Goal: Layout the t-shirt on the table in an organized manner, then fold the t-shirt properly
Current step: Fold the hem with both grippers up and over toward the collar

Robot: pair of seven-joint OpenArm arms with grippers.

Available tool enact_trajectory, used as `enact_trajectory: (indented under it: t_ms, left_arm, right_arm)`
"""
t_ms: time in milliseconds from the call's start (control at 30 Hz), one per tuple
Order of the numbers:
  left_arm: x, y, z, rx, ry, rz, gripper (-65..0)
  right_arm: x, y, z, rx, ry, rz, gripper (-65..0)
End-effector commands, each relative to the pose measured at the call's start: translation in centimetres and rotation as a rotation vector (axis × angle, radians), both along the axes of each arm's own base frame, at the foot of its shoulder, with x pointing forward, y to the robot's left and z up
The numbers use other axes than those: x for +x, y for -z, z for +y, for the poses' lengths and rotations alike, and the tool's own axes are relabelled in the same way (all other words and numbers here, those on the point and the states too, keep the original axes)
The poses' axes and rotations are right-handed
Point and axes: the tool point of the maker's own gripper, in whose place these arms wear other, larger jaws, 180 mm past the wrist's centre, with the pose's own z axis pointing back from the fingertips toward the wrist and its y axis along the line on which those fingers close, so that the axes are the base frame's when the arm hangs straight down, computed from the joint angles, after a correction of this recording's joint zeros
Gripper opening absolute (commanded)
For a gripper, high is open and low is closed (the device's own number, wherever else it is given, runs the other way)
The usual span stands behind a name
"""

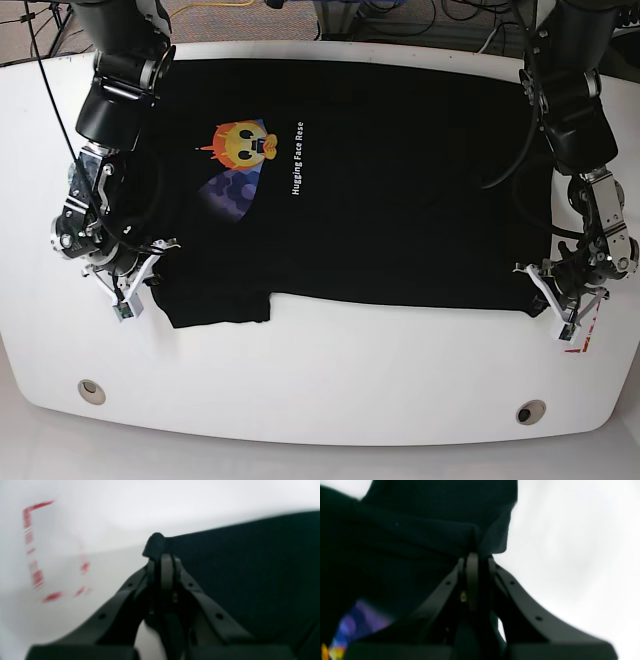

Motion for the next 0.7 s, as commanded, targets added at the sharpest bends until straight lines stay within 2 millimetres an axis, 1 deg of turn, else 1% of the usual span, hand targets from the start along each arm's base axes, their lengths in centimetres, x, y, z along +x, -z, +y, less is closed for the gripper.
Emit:
enact_trajectory:
  t_ms: [0, 100, 267, 400, 467, 600, 667]
  left_arm:
    - [0.6, -2.8, 0.8, 0.031, -0.001, -0.07, -65.0]
    - [-0.4, -3.8, 1.8, 0.067, -0.025, -0.085, -65.0]
    - [-2.1, -4.3, 3.1, 0.113, -0.061, -0.072, -65.0]
    - [-3.7, -4.1, 4.1, 0.134, -0.091, -0.058, -65.0]
    - [-4.8, -4.1, 4.8, 0.152, -0.11, -0.051, -65.0]
    - [-6.8, -4.0, 5.6, 0.188, -0.132, -0.041, -65.0]
    - [-7.7, -4.0, 5.9, 0.205, -0.139, -0.035, -65.0]
  right_arm:
    - [0.4, -2.3, -1.6, -0.046, 0.013, -0.044, -65.0]
    - [-0.3, -3.3, -1.6, -0.092, 0.001, -0.072, -65.0]
    - [-2.4, -4.3, -1.7, -0.172, -0.015, -0.073, -65.0]
    - [-4.3, -4.5, -2.0, -0.211, -0.01, -0.063, -65.0]
    - [-5.6, -5.0, -2.8, -0.222, 0.023, -0.078, -65.0]
    - [-7.6, -5.4, -3.0, -0.223, 0.071, -0.097, -65.0]
    - [-8.9, -5.2, -3.2, -0.234, 0.082, -0.086, -65.0]
